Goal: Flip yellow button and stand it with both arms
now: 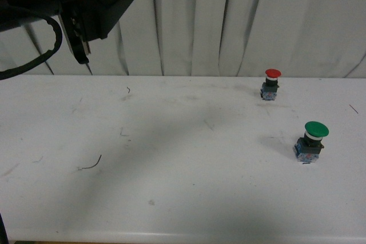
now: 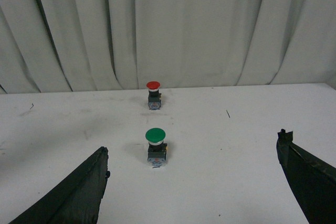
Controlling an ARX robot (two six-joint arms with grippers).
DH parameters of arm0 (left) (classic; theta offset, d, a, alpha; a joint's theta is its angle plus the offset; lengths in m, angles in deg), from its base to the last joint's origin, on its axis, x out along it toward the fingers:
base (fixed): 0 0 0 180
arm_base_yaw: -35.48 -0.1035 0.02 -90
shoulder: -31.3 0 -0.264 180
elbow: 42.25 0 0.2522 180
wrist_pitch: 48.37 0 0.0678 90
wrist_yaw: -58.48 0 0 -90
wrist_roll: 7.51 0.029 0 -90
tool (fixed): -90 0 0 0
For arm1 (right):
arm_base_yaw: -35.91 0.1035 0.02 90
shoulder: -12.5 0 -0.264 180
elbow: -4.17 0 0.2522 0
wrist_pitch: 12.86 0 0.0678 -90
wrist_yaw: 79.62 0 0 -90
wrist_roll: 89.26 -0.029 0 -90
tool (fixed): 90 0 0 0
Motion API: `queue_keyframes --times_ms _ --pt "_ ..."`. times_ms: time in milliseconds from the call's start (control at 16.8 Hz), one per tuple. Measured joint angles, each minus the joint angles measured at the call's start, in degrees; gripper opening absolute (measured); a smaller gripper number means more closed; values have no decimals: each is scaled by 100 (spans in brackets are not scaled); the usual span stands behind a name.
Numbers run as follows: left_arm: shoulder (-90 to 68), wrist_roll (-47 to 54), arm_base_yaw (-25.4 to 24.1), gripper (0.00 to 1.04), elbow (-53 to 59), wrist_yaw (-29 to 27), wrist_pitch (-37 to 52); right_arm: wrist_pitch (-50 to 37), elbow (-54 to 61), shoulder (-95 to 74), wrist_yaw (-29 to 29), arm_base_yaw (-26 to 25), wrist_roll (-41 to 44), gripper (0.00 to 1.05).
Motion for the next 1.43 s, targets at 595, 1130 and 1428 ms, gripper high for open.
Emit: queue_keyframes --times_ms 595,1130,1428 --pt "-334 -190 144 30 0 -7 238 2 0 0 0 0 0 98" --pt "-334 -160 146 30 0 7 111 -5604 -2044 -7077 -179 -249 -566 98" --pt "-332 -140 105 30 -2 20 63 -5805 -3427 -9009 -732 341 -903 98"
